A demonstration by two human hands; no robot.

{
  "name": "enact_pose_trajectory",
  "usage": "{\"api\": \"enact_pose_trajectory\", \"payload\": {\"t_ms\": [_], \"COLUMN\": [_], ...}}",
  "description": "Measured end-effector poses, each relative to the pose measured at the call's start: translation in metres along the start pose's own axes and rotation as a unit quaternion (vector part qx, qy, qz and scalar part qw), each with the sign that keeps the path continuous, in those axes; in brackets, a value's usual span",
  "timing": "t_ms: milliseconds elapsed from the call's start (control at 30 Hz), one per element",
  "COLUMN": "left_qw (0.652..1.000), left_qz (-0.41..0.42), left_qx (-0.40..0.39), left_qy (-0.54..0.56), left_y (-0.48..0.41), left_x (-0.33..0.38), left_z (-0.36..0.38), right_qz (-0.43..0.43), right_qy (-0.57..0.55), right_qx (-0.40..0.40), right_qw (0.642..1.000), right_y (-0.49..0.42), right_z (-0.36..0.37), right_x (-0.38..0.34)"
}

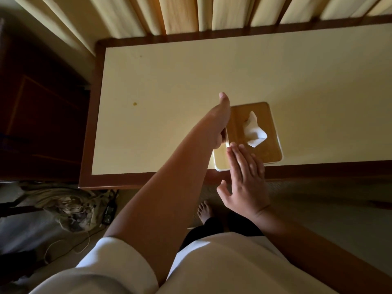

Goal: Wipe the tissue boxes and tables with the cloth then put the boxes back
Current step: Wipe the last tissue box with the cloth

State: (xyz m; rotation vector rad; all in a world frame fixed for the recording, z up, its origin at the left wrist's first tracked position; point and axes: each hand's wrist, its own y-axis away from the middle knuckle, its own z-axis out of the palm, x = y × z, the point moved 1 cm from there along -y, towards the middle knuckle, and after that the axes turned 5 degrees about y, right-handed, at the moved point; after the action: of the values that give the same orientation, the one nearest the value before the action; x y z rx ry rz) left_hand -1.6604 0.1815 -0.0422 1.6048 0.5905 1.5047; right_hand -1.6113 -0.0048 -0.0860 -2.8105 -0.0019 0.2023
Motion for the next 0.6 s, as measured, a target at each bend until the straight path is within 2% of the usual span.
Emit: {"api": "enact_pose_trajectory", "payload": {"t_ms": [100,267,467,600], "left_qw": [1.0,0.999,1.0,0.999], "left_qz": [-0.004,0.032,0.0,0.006], "left_qx": [0.008,-0.025,0.025,-0.031], "left_qy": [-0.012,0.023,-0.003,-0.029], "left_y": [0.006,0.031,0.021,0.031], "left_x": [0.003,0.01,0.01,0.021], "left_z": [0.0,0.006,0.004,0.005], "right_qz": [-0.001,-0.001,-0.008,-0.001], "right_qy": [-0.006,-0.019,-0.026,-0.042], "right_qx": [-0.008,-0.014,-0.025,-0.025], "right_qw": [1.0,1.0,0.999,0.999], "right_y": [0.0,0.001,0.0,0.0], "right_z": [-0.001,-0.005,-0.006,-0.007], "right_x": [0.0,-0.001,0.002,0.0]}}
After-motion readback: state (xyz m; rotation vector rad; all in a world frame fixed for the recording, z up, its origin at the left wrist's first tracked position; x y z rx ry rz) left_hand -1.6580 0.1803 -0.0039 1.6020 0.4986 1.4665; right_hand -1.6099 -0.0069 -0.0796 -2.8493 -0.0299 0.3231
